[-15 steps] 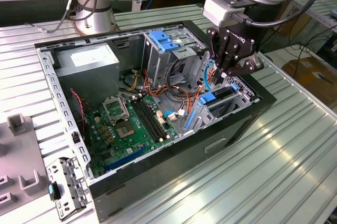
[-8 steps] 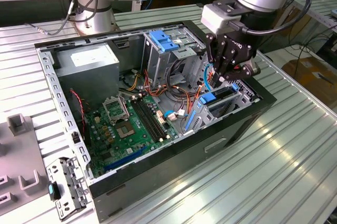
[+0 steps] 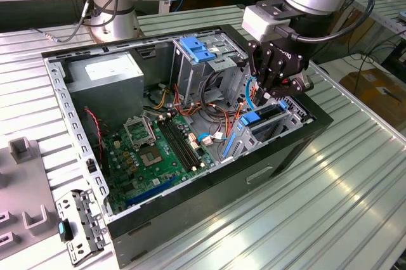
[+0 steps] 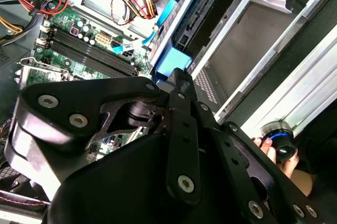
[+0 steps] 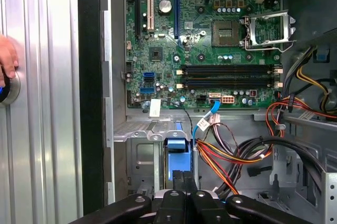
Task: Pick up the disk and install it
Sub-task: 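Insert the first disk wire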
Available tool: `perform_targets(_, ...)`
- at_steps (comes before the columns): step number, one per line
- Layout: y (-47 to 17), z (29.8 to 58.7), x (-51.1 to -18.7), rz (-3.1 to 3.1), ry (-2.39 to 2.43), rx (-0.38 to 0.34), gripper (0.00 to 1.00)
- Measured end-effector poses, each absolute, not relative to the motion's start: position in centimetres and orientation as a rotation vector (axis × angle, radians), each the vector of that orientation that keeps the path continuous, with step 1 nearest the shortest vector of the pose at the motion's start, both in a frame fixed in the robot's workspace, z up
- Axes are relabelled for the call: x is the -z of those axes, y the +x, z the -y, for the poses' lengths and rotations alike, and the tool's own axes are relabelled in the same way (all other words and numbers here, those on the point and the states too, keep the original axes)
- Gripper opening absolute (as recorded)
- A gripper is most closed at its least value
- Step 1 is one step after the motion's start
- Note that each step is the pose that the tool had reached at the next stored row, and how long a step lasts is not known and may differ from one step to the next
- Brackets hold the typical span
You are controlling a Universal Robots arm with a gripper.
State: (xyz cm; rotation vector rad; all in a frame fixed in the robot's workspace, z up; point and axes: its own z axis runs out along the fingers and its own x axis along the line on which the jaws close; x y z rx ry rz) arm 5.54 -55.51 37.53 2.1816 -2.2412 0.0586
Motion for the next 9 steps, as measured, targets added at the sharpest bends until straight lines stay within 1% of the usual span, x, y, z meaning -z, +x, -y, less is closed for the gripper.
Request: perform_targets(9,6.05,55.50,-37.51,2.241,2.182,-0.059,0.11)
